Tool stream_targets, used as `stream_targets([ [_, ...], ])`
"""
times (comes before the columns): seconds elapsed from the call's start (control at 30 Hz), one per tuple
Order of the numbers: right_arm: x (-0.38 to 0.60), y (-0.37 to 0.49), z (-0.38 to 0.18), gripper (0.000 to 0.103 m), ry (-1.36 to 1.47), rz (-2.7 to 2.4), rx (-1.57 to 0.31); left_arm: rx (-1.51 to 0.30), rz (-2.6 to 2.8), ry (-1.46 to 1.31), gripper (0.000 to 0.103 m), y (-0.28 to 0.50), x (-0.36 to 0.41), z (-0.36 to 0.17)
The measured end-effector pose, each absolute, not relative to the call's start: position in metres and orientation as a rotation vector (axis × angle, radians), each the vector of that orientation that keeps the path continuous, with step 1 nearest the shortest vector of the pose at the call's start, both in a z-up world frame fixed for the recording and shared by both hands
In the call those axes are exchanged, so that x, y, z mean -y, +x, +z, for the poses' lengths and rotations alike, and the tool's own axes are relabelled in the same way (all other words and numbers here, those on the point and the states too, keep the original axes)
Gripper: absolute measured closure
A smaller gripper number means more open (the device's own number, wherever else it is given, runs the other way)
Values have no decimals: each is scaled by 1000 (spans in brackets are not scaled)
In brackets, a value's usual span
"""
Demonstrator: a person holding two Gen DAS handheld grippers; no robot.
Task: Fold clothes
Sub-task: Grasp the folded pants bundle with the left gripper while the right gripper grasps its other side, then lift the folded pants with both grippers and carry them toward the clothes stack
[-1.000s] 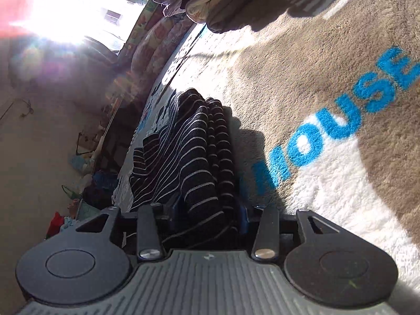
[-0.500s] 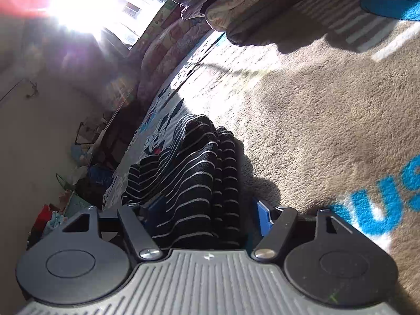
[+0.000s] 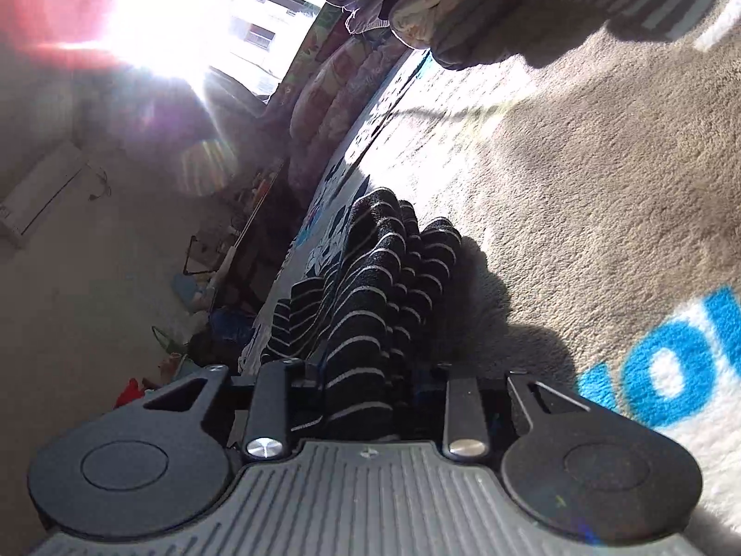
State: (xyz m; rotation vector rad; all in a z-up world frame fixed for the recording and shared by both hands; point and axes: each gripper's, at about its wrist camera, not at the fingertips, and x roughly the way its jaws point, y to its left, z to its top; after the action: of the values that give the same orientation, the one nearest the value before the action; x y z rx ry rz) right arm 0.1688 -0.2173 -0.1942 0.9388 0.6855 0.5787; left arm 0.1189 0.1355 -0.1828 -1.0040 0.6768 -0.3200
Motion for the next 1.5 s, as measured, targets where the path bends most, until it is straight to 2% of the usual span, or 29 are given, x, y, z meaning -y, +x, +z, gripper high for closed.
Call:
stream_targets([
  [0.2, 190, 168, -151, 73, 942, 682, -651, -575, -318, -1055, 75, 94, -159, -148],
  [0.5, 117, 165, -68, 73, 930, 922, -610, -350, -241, -1087, 75, 22, -215, -68],
  [0.77, 42, 159, -22, 73, 953, 1091, -644, -191, -154, -1119, 75, -39, -270, -12],
  [1.07, -43, 151, 21, 73, 951, 1258, -697, -74, -54, -1107, 75, -90, -326, 22],
  [1.27, -93, 153, 31, 73, 945, 1333, -739, -36, 8, -1097, 75, -114, -354, 33],
  [1.5, -167, 172, 60, 73, 944, 1424, -761, 30, 78, -1044, 75, -114, -400, 63],
])
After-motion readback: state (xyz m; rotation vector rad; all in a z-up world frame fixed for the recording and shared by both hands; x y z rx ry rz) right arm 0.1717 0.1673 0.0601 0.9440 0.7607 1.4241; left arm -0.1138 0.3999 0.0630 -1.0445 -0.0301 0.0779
